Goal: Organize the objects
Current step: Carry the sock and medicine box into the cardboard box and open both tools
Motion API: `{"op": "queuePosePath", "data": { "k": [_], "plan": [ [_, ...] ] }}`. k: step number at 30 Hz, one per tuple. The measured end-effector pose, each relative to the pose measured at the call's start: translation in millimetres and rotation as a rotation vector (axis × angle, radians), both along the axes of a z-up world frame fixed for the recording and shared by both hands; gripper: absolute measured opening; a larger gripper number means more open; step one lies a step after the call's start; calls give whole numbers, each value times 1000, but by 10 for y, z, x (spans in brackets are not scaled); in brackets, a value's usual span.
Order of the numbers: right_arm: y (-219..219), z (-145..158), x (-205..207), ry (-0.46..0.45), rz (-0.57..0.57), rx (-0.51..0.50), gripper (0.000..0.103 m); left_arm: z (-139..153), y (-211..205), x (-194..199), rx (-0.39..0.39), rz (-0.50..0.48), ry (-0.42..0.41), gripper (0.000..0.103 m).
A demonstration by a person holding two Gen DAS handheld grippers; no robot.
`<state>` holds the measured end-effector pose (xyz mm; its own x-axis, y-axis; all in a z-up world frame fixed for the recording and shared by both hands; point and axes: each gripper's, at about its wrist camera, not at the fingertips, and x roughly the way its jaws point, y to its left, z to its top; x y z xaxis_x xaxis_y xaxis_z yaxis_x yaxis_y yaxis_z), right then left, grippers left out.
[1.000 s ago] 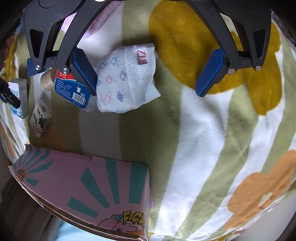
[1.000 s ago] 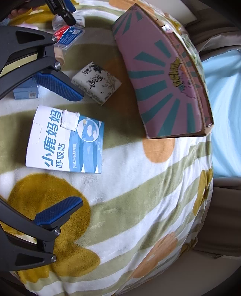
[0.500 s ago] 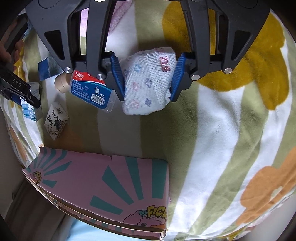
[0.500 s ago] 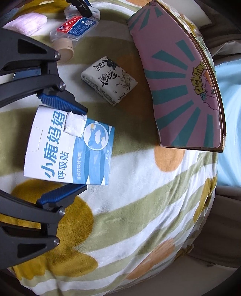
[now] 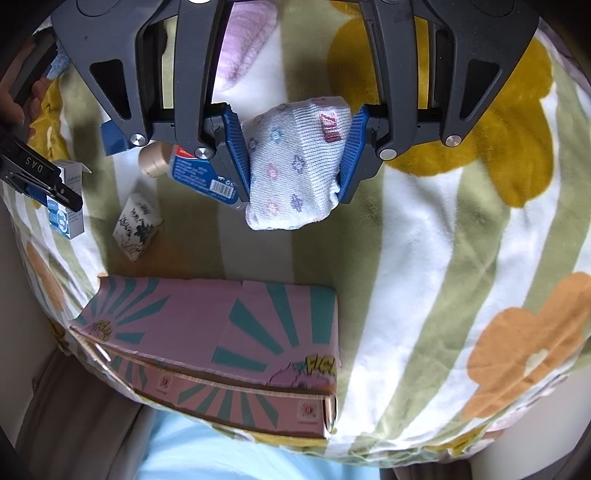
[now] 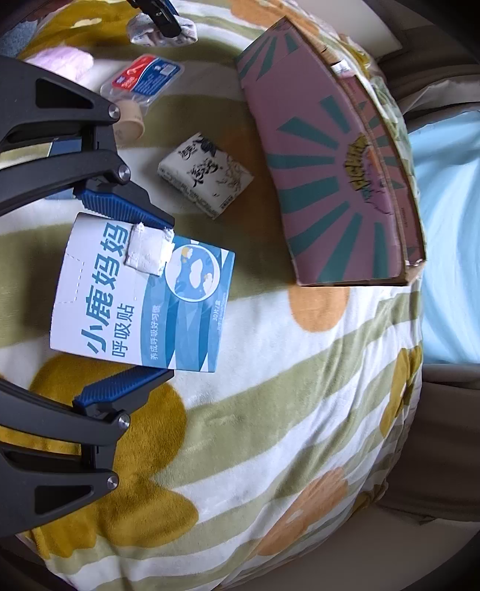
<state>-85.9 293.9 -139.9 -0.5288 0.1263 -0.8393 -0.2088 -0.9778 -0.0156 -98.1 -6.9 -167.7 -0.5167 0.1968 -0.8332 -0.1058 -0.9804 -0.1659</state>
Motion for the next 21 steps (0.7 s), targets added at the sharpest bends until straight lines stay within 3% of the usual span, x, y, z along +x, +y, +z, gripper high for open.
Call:
{"op": "queuePosePath", "data": {
  "k": [10, 21],
  "plan": [
    [19, 739, 151, 148, 10, 3, 68, 702, -19, 268, 18, -5, 126, 42],
    [-8, 1797, -200, 296, 157, -2, 66, 1643, 0, -133, -40, -63, 252, 42]
  ]
}}
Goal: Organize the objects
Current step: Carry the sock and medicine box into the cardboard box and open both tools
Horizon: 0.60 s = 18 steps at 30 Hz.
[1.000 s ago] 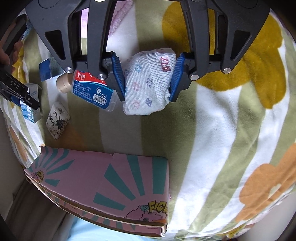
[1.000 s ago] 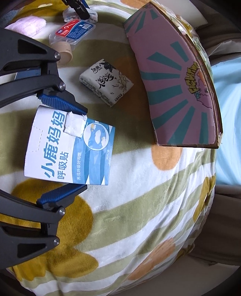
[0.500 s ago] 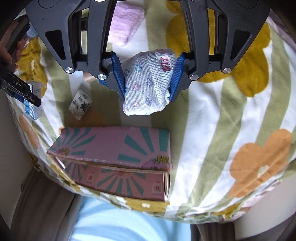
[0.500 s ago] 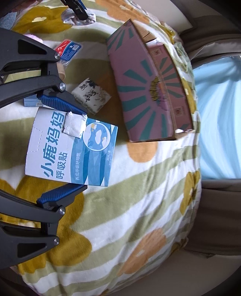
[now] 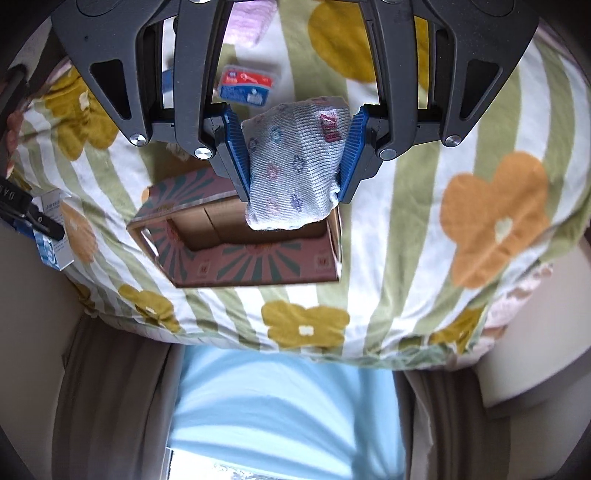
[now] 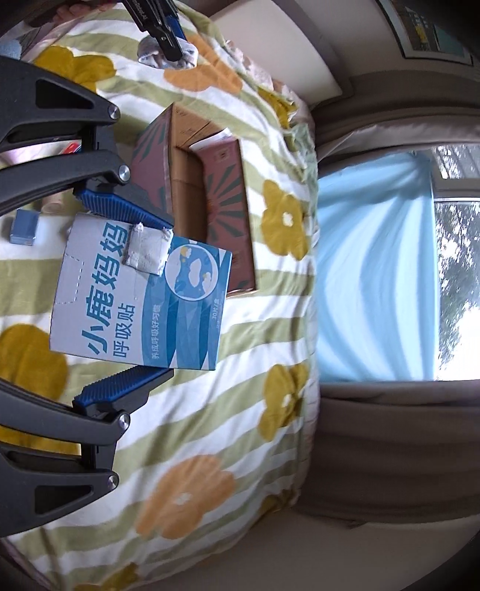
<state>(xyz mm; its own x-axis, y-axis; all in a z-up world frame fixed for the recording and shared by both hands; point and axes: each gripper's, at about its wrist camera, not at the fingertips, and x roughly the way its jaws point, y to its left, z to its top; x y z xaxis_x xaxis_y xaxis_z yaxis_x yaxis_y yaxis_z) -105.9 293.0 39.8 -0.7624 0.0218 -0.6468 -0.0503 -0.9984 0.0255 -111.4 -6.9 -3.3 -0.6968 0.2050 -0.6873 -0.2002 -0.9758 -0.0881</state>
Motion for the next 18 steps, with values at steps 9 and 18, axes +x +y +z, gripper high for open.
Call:
{"op": "queuePosePath", "data": {
  "k": [9, 18],
  "plan": [
    [-160, 310, -881, -38, 150, -82, 66, 255, 152, -919, -45, -42, -39, 42],
    [-439, -88, -1685, -160, 212, -55, 65, -236, 460, -1754, -26, -98, -190, 42]
  ]
}}
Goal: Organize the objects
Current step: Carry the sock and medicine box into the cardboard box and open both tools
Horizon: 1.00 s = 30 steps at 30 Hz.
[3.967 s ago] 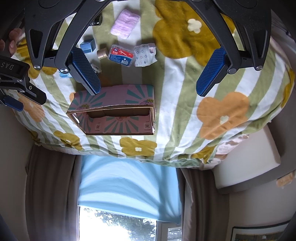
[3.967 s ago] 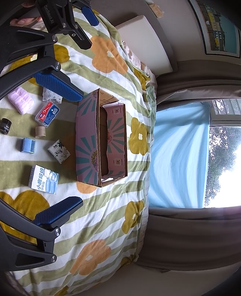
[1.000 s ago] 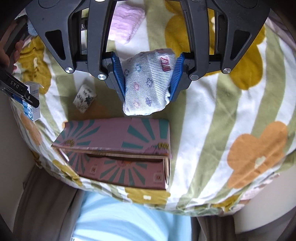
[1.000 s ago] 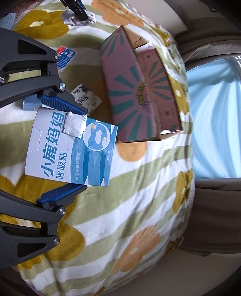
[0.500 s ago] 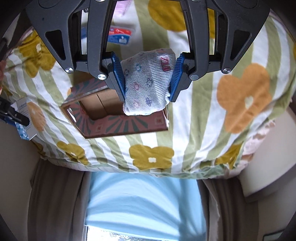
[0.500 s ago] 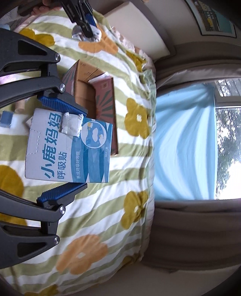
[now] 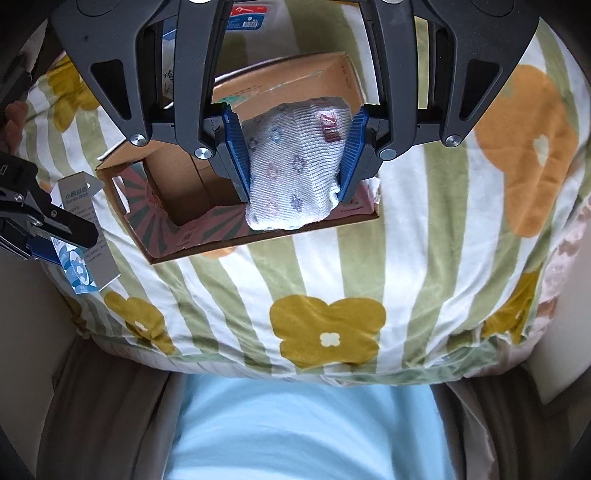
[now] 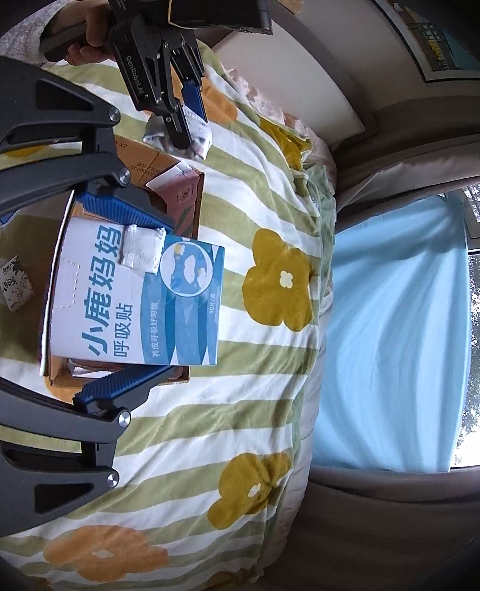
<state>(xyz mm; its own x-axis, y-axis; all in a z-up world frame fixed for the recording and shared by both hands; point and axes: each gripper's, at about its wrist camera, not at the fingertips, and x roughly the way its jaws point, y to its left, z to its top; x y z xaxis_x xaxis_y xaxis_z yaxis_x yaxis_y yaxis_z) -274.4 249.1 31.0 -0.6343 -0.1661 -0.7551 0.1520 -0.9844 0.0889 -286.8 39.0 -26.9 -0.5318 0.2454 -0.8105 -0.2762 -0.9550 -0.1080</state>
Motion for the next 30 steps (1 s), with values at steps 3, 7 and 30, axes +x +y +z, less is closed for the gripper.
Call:
{"op": "queuePosePath", "data": {
  "k": [3, 7, 30],
  "plan": [
    [-11, -223, -188, -47, 5, -19, 65, -266, 58, -195, 8, -2, -59, 42],
    [24, -491, -354, -108, -5, -45, 65, -528, 85, -364, 5, -1, -117, 42],
    [0, -711, -504, -174, -44, 28, 84, -622, -48, -399, -71, 30, -92, 103]
  ]
}}
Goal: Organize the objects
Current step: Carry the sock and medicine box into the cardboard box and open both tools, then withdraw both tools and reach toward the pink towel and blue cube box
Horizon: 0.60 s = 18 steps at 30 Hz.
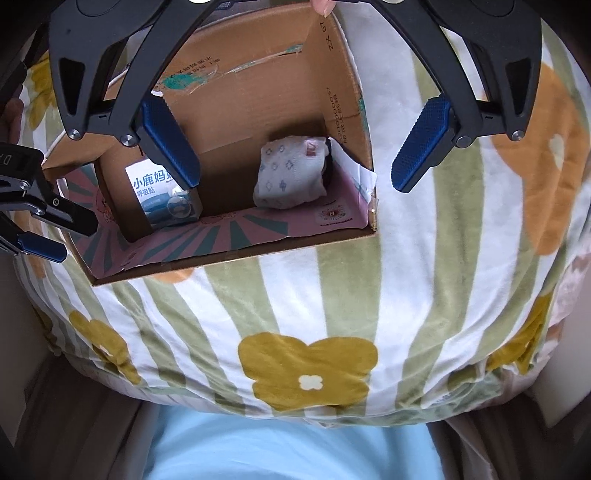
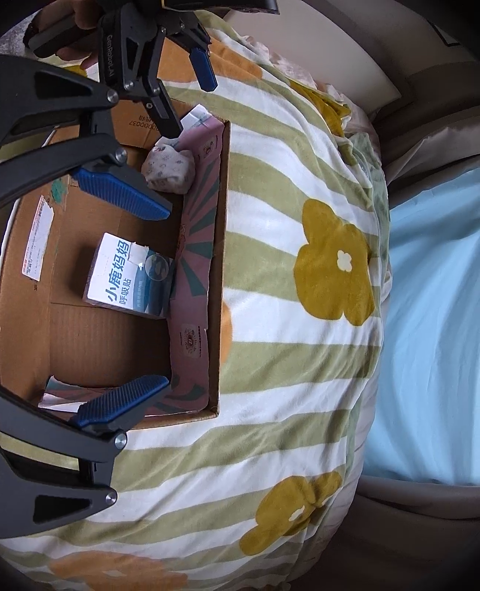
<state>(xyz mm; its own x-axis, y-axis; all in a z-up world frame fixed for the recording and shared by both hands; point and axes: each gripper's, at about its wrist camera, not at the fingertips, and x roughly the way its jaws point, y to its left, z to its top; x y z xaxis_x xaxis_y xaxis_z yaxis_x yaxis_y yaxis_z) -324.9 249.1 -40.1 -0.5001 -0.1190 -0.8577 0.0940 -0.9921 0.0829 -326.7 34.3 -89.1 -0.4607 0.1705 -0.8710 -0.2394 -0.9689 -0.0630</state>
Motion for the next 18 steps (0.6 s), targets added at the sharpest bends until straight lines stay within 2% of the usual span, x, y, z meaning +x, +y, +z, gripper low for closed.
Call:
{"op": "queuePosePath", "data": {
  "k": [7, 18],
  "plan": [
    [34, 206, 199, 23, -22, -10, 84, 219, -46, 260, -11, -3, 25, 103],
    [68, 817, 916, 97, -22, -43, 84, 1016, -236, 1101, -13, 11, 142, 103]
  ]
}}
